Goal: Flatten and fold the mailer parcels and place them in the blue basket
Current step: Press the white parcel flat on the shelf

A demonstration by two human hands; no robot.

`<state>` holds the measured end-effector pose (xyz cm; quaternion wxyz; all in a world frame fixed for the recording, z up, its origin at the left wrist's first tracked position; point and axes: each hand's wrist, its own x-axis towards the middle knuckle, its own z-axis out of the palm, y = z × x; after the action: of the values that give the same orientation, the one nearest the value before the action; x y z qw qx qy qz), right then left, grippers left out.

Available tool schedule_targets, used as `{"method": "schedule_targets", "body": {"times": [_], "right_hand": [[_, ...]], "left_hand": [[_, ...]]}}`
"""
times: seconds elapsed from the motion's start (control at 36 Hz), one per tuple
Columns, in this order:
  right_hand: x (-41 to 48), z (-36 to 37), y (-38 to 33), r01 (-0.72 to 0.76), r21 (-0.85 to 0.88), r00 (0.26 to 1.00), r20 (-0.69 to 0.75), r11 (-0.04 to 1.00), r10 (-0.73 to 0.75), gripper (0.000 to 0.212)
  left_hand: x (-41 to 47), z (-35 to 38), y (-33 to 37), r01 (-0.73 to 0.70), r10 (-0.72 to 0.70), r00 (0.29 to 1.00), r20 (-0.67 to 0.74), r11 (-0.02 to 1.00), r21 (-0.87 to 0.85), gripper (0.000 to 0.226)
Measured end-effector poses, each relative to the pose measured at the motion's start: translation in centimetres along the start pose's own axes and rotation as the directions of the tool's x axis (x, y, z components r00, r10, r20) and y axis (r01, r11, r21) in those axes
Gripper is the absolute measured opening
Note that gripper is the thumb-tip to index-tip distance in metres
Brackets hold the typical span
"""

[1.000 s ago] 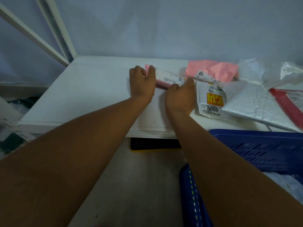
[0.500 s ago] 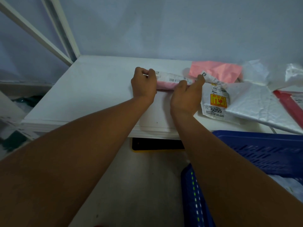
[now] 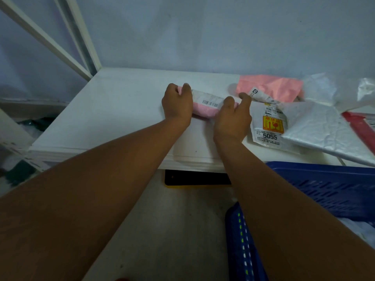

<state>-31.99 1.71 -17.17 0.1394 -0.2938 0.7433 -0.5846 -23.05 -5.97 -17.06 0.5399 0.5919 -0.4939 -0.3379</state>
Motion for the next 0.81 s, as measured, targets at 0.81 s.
{"method": "schedule_targets", "body": {"times": [0.81], "right_hand": [[-0.33,-0.45,-0.65,-0.026,-0.030,0.999,0.018,0.999,0.026,0.041]], "left_hand": [[-0.25,-0.14,0.32,0.006,-0.003,0.999,-0.033,0.997,0.081,0.021]]}}
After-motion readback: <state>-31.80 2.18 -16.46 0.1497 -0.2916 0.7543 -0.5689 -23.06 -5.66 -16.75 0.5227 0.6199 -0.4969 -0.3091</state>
